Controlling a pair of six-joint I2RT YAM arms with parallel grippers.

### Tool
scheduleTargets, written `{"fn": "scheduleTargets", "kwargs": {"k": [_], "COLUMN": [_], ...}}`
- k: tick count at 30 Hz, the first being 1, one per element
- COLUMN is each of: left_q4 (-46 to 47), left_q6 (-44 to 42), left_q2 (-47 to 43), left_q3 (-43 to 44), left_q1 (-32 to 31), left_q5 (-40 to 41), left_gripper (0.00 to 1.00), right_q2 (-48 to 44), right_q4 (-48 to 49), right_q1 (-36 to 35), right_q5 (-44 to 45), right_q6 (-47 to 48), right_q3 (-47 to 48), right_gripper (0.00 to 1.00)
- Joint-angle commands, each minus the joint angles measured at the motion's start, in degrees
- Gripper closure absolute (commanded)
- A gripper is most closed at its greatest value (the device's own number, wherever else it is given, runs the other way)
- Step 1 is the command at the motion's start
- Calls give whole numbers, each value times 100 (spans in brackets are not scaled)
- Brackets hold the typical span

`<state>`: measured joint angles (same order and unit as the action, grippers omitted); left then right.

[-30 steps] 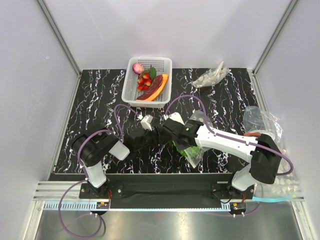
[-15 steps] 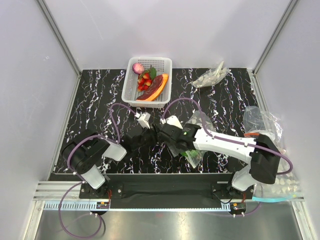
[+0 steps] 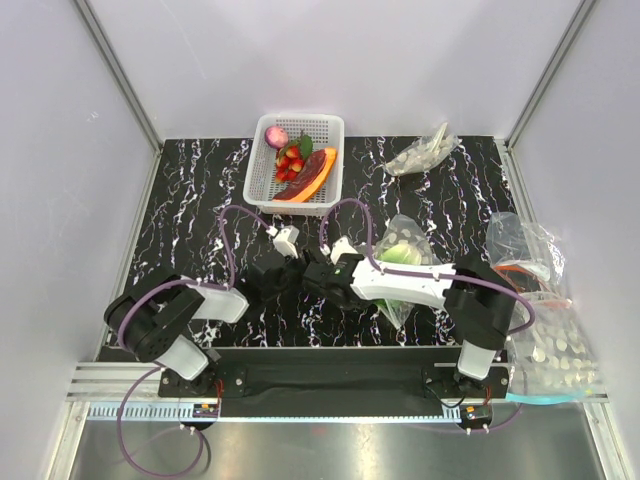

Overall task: Place the food in the zip-top bag and seal the zipper
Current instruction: Place the fake vegetable in the zipper food storage bag.

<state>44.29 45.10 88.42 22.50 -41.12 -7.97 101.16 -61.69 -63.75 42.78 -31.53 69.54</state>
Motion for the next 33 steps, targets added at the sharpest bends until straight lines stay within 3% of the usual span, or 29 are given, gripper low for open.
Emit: {"fn": "scheduleTargets", "kwargs": {"k": [1,7,19,23,27,33], "left_q4": [-166,-272,-685,-851,-1623,-2372], "left_q6": [-300,-555,-757,-608,-529,-704], "left_q2": [-299,-343,-1572,-2266,-3338,-4368], "left_q3": [193,360,45,-359,-755,-572], "left_q1": [34,17,17,-1,-106,-291], "left_q5": [287,15,-20,-4,680,1077], "left_gripper": [37,36,29,27,19,18], "right_q2": [79,-922,-2452,-2409,-2294,-2084], "right_q4": [-238,324,1273,1204,1203,1396], "right_q1": [-33,-6,1171,1373,1496,1681], "right_q5": [775,354,-2201,-2432,-2538,-2846], "right_q6": [-442,14,867,868,789,613], "right_q3": [341,429,543,762,912,1000], "right_gripper": [100,100,100,100,100,100]}}
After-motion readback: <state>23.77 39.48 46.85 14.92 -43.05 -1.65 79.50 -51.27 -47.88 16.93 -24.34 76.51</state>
